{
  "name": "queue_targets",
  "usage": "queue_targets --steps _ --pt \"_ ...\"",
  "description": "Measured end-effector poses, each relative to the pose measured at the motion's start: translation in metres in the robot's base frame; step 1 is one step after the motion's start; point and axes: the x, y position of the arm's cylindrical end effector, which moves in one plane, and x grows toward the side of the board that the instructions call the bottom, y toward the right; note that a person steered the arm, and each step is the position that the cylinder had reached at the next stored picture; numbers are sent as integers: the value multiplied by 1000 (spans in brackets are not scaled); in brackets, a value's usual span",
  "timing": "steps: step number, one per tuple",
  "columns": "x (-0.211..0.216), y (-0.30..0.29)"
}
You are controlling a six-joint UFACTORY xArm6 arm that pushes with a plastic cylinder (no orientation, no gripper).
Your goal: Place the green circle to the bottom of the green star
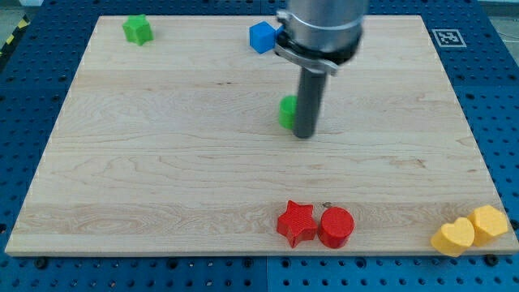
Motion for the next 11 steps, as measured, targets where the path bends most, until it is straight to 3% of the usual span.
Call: queue_targets --steps 1,2,3,4,5,6,8,10,11 --pt "-36 -34" --pt "-31 -27" --pt "8 33" --pt "-12 63" --pt "-48 37" --pt "-79 -29" --pt "-102 -126" --pt "-61 -99" --pt "-61 -121"
